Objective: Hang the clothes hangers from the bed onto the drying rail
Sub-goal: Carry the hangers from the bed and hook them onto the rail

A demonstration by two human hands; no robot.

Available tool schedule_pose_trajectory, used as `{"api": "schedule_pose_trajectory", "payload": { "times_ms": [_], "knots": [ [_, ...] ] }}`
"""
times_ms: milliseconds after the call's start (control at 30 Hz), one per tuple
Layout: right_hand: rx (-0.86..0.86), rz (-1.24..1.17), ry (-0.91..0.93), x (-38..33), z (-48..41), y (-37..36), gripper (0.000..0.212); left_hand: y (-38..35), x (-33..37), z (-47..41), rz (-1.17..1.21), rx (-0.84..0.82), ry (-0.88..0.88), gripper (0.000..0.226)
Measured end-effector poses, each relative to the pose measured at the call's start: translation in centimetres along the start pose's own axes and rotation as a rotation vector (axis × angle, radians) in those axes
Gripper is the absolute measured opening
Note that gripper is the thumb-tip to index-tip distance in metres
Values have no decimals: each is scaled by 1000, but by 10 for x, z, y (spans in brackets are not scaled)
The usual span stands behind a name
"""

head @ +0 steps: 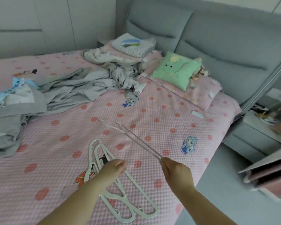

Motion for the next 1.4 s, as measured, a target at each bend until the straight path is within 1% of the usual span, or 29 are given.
{"api": "schedule_pose_trajectory", "payload": {
  "times_ms": [100, 167, 200, 233, 267, 300, 333, 367, 467, 567, 633, 667, 733, 767, 867, 933, 1000, 1033, 1067, 1100, 1167, 1233, 1267, 1333, 1400],
  "knots": [
    [132, 42, -61, 11, 25, 36, 35, -25, 79, 18, 294, -102, -36, 32],
    [235, 79, -101, 21, 45, 62, 44, -49, 119, 34, 442, -192, -32, 31],
    [270, 106, -130, 27, 55, 77, 42, -63, 135, 42, 489, -237, -37, 28],
    [291, 136, -161, 34, 67, 92, 33, -78, 151, 51, 512, -277, -49, 25],
    [315, 165, -187, 40, 80, 107, 22, -94, 164, 60, 497, -302, -62, 26],
    [336, 175, -212, 46, 94, 122, 17, -111, 178, 71, 467, -327, -81, 29],
    [357, 173, -228, 52, 111, 137, 16, -129, 190, 83, 433, -354, -110, 30],
    [370, 177, -241, 57, 128, 153, 19, -146, 202, 99, 402, -389, -145, 31],
    [395, 172, -324, 71, 186, 203, 43, -199, 232, 153, 279, -529, -266, 30],
    [468, 145, -474, 74, 252, 258, 44, -251, 250, 216, 161, -663, -366, 30],
    [530, 219, -571, 73, 300, 293, 44, -285, 253, 264, 60, -758, -436, 30],
    [545, 298, -622, 72, 325, 310, 43, -302, 252, 291, -14, -804, -482, 30],
    [519, 424, -739, 65, 378, 347, 24, -332, 244, 348, -180, -879, -589, 28],
    [519, 466, -787, 59, 404, 368, 21, -345, 239, 376, -254, -908, -647, 27],
    [515, 561, -902, 37, 482, 432, 32, -379, 224, 458, -450, -958, -838, 25],
    [519, 594, -998, 23, 529, 466, 41, -399, 214, 507, -524, -968, -982, 22],
    [571, 782, -999, 9, 573, 493, 49, -421, 202, 553, -570, -989, -1109, 20],
    [619, 838, -1010, 1, 592, 505, 52, -432, 195, 573, -577, -1011, -1149, 21],
    [654, 878, -1031, -6, 609, 516, 52, -444, 188, 593, -572, -1042, -1172, 21],
    [654, 950, -1050, -11, 629, 525, 51, -456, 180, 612, -565, -1081, -1183, 22],
    [620, 1098, -1107, -26, 664, 544, 48, -478, 166, 646, -559, -1175, -1179, 23],
    [579, 1256, -1137, -37, 702, 560, 40, -502, 154, 675, -594, -1263, -1176, 22],
    [563, 1300, -1144, -40, 722, 567, 35, -515, 148, 689, -622, -1302, -1188, 21],
    [581, 1313, -1157, -46, 758, 581, 27, -539, 135, 713, -676, -1369, -1224, 20],
    [601, 1348, -1159, -51, 791, 593, 27, -561, 123, 736, -721, -1428, -1281, 18]
  ]
}}
Point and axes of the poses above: each hand's wrist, its own z-axis away from the middle knuckle, its own y-axis out of the back of the hand, x = y × z, the point moved 1 cm from there along -z, towards the middle knuckle, and after that the axes turned 10 degrees about y, right-handed, at the moved point
